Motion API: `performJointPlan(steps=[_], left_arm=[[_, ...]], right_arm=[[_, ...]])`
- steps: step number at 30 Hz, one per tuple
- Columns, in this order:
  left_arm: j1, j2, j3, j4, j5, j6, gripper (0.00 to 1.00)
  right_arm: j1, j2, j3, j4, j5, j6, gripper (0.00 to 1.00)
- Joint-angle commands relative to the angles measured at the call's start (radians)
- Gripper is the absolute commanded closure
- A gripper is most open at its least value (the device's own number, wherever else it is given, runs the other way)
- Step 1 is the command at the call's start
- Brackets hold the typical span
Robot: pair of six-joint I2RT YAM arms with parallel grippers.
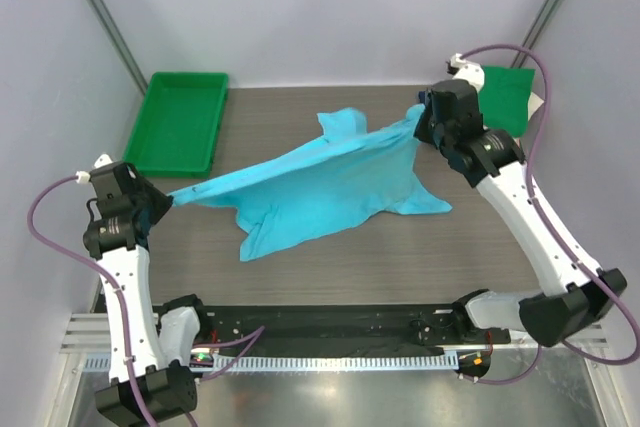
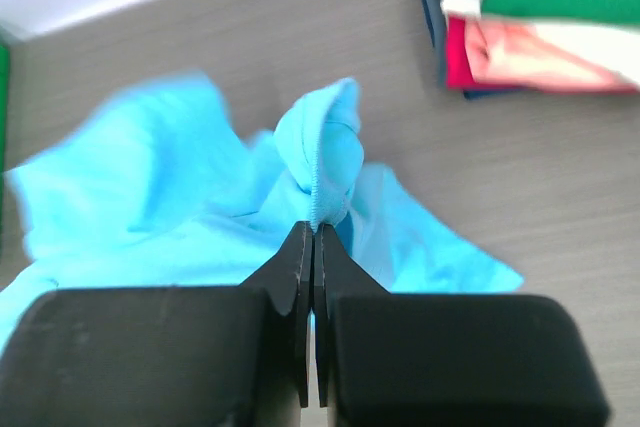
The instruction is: Fold and stack the t-shirts
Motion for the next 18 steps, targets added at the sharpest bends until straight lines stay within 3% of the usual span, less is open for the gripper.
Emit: performJointPlan(steps=[1, 4, 6, 7, 9, 10, 11, 14, 18], left_arm=[[0.005, 0.000, 0.017, -0.006, -0.034, -0.015, 1.00], [0.007, -0.009, 0.044, -0.037, -0.049, -0.008, 1.00], [0.005, -0.024, 0.048, -0.045, -0.049, 0.001, 1.00], [0.007, -0.033, 0.041, -0.049, -0.046, 0.014, 1.00], [0.003, -0.070, 0.006, -0.049, -0.046, 0.027, 1.00], [0.005, -0.082, -0.012, -0.046, -0.047, 0.030, 1.00], [0.005, -0.105, -0.053, -0.040, -0.038, 0.034, 1.00], [0.005, -0.119, -0.074, -0.020, 0.012, 0.036, 1.00], [0.005, -0.101, -0.087, 0.001, 0.017, 0.036, 1.00]], right_arm=[[-0.007, -0.005, -0.126, -0.040, -0.030, 0.044, 0.99], [-0.010, -0.051, -0.218, -0.009, -0.153, 0.053, 0.98], [-0.005, -0.089, -0.327, 0.011, -0.267, 0.067, 0.88], [-0.001, -0.116, -0.375, 0.031, -0.277, 0.085, 0.73], [0.004, -0.178, -0.546, 0.057, -0.277, 0.128, 0.51], [0.004, -0.242, -0.600, 0.086, -0.262, 0.142, 0.31], [0.004, -0.264, -0.676, 0.098, -0.257, 0.150, 0.25], [0.009, -0.283, -0.688, 0.110, -0.273, 0.145, 0.21], [0.048, -0.193, -0.552, 0.123, -0.283, 0.115, 0.23]])
